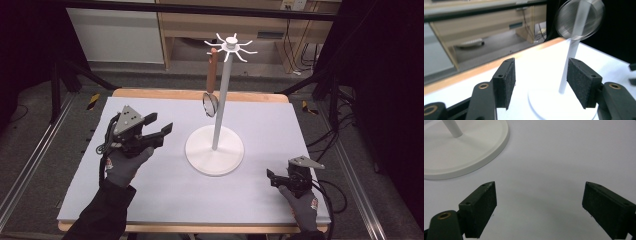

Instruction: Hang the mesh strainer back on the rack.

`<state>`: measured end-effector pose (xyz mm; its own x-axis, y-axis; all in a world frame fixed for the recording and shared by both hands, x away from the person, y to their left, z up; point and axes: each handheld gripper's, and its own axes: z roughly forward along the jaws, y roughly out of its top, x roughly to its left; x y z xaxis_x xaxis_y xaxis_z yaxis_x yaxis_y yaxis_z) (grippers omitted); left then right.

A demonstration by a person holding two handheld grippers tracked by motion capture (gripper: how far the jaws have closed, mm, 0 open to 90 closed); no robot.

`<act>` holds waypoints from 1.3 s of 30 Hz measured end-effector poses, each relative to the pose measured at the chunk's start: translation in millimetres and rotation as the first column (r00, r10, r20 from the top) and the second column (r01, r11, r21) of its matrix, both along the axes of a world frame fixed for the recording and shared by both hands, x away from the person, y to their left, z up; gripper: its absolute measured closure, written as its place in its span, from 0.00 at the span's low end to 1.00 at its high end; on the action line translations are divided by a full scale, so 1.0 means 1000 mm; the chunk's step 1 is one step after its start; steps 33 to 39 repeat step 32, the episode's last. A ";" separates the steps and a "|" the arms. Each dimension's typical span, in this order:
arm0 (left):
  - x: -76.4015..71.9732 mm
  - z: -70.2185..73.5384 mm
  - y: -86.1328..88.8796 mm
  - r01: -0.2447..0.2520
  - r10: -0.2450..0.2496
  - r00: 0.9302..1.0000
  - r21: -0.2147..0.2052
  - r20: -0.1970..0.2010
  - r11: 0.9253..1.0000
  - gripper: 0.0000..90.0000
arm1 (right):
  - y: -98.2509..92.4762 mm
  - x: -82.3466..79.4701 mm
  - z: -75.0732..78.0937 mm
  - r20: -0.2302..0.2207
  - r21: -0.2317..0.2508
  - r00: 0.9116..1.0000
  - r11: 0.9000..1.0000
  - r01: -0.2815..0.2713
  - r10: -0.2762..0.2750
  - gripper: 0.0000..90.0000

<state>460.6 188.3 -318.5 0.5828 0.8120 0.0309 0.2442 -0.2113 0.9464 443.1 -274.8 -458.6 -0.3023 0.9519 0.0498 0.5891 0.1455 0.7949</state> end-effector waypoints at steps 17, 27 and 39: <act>-0.010 -0.089 0.065 -0.114 0.125 0.976 0.069 -0.180 0.991 0.40 | 0.000 0.000 -0.002 -0.014 -0.014 1.000 1.000 0.014 -0.014 0.14; -0.020 -0.113 0.095 -0.196 0.205 0.957 0.063 -0.205 0.979 0.41 | 0.000 -0.003 -0.002 -0.012 -0.024 1.000 1.000 0.002 -0.002 0.13; -0.026 -0.121 0.110 -0.245 0.255 0.944 0.073 -0.209 0.967 0.41 | 0.001 -0.007 -0.002 -0.011 -0.033 1.000 0.999 -0.016 0.016 0.12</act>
